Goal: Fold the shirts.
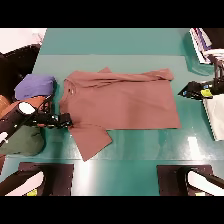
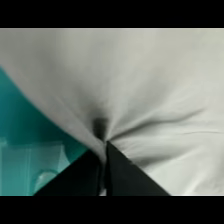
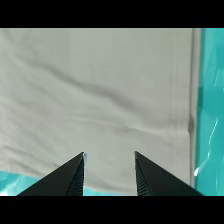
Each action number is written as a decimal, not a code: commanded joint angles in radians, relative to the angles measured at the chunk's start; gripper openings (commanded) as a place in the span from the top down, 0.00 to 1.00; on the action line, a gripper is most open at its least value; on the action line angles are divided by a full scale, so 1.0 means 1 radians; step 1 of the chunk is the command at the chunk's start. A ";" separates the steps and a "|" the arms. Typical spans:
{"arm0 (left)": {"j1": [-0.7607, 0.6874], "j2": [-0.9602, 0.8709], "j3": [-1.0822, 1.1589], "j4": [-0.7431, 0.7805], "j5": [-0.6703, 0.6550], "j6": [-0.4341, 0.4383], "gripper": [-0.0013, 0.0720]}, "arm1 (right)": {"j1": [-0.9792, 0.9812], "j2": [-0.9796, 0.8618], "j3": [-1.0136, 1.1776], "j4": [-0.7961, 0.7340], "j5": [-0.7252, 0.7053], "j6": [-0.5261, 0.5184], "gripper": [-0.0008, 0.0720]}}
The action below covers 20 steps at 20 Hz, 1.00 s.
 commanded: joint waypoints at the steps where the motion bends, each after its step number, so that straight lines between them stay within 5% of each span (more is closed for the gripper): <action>1: -0.019 0.003 0.031 -0.009 -0.032 0.000 0.95 | -0.085 0.006 -0.031 -0.011 0.095 -0.004 0.50; 4: -0.019 0.003 0.098 -0.009 -0.084 0.003 0.95 | -0.232 0.050 -0.198 -0.056 0.099 -0.004 0.45; 5: -0.019 0.003 0.115 -0.010 -0.084 0.003 0.95 | -0.284 0.063 -0.266 -0.056 0.096 -0.004 0.29; 6: -0.019 0.003 0.125 -0.011 -0.080 0.003 0.95 | -0.340 0.071 -0.337 -0.050 0.087 -0.004 0.25; 8: -0.019 0.003 0.135 -0.015 -0.069 0.003 0.95 | -0.417 0.059 -0.451 -0.003 0.047 -0.010 0.27; 10: -0.019 0.003 0.135 -0.016 -0.063 0.002 0.95 | -0.445 0.016 -0.533 0.077 0.009 -0.060 0.39; 15: -0.019 0.003 0.135 -0.016 -0.062 0.002 0.95 | -0.336 -0.071 -0.564 0.216 -0.141 -0.100 0.39; 16: -0.019 0.003 0.135 -0.016 -0.062 0.002 0.95 | -0.304 -0.079 -0.550 0.216 -0.162 -0.099 0.42; 20: -0.019 0.039 0.140 0.035 -0.066 -0.013 0.95 | -0.216 -0.082 -0.479 0.203 -0.167 -0.117 0.92</action>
